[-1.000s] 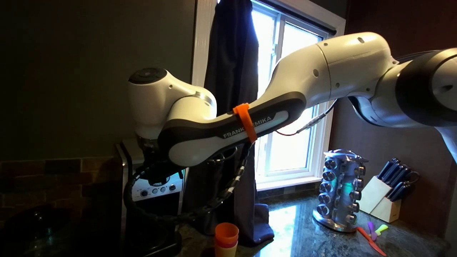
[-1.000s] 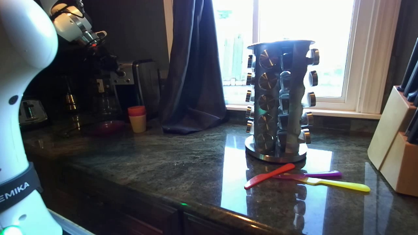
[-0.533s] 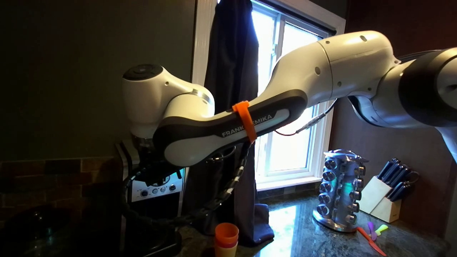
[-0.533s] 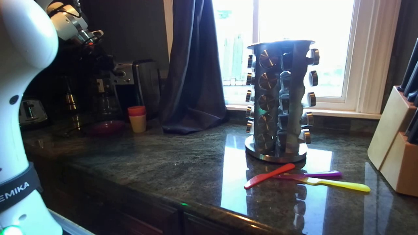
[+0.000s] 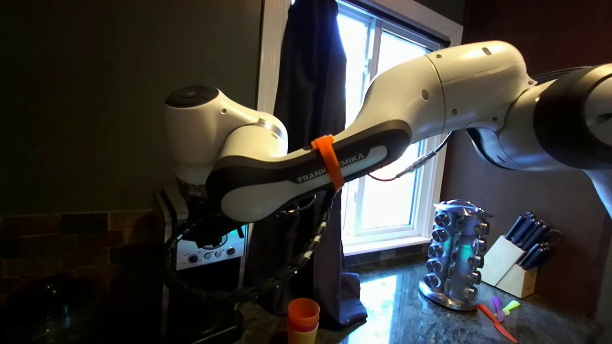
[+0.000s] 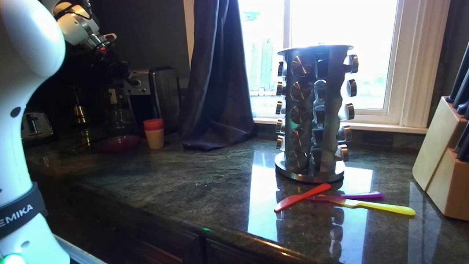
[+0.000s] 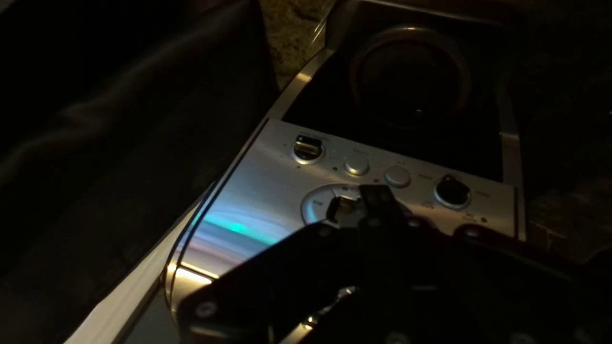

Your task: Turn on the coffee maker

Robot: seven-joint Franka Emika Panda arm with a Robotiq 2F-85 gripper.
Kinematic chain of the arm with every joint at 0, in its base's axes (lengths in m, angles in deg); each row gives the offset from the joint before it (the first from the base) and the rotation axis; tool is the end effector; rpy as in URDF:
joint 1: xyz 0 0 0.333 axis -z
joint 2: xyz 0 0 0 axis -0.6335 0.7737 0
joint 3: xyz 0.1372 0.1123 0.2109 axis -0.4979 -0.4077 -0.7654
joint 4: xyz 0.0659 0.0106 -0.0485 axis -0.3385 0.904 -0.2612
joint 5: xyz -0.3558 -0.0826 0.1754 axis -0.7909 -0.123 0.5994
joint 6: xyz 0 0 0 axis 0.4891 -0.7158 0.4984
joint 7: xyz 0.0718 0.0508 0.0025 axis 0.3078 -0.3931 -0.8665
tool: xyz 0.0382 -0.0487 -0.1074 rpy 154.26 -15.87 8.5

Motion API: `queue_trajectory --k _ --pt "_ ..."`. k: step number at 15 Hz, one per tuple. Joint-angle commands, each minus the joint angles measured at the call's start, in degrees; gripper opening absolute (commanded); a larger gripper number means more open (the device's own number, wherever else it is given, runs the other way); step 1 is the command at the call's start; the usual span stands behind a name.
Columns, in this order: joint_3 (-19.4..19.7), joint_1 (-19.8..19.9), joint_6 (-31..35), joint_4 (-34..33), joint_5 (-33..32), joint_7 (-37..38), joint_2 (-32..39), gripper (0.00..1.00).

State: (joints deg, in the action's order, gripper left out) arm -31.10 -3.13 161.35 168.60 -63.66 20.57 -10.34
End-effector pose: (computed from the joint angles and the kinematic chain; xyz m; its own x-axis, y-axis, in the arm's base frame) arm 0.5155 0.5060 0.3864 0.8024 0.3298 0.4974 0.1540 -0.9196 0.3614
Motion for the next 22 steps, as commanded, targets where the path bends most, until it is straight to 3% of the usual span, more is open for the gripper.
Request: queue_trajectory --k 1,7,16,22 --pt "0.7 -0.3 1.7 2.3 -2.6 2.1 -1.7 0.00" --pt "0.7 0.2 3.5 2.8 -3.7 1.3 -1.2 0.00" --pt "2.7 0.1 7.0 3.3 -12.2 7.6 -0.3 0.00" --pt "0.2 1.3 5.4 3.8 -11.1 6.4 -0.7 0.00"
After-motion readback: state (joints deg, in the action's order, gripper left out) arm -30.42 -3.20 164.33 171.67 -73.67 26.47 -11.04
